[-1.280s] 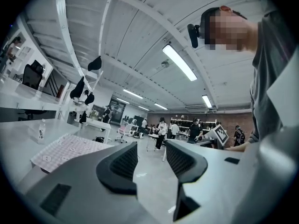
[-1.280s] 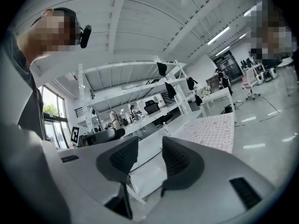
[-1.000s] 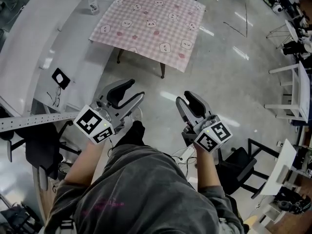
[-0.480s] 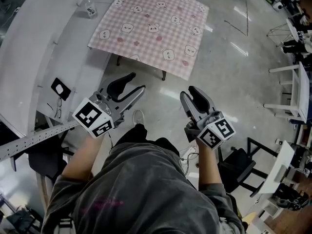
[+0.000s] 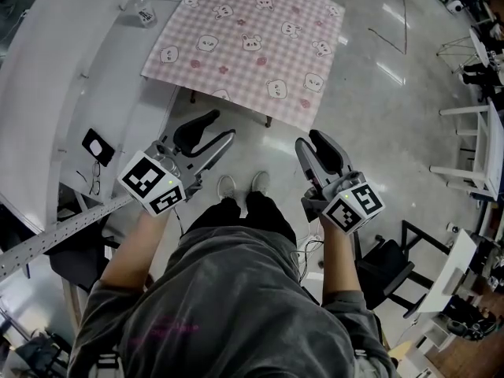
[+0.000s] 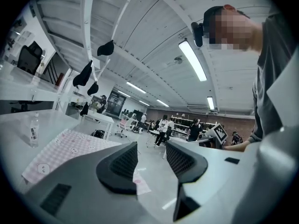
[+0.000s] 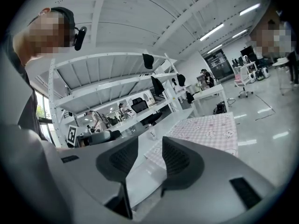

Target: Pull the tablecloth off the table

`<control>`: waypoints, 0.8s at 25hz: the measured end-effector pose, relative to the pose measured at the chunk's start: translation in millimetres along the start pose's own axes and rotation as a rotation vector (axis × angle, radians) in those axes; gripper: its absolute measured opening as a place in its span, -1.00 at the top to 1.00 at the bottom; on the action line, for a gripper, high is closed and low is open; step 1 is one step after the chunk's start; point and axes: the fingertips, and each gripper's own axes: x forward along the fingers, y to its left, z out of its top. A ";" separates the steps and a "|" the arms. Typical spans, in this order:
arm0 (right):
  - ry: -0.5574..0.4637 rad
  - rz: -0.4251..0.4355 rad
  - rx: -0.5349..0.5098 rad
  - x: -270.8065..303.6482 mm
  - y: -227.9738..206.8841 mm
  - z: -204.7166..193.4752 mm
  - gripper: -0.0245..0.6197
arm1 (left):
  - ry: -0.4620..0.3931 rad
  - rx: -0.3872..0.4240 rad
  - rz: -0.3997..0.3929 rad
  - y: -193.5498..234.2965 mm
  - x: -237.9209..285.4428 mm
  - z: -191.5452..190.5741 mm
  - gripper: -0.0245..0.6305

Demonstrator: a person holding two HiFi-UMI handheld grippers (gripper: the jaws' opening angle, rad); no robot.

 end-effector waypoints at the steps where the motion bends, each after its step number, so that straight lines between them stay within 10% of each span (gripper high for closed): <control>1: 0.002 -0.004 0.003 2.3 -5.5 -0.3 0.49 | 0.005 -0.012 0.003 3.7 3.4 -3.7 0.34; 20: 0.116 0.015 0.073 44.1 -155.5 -21.5 0.49 | 0.097 -0.159 0.116 54.6 117.4 -87.4 0.34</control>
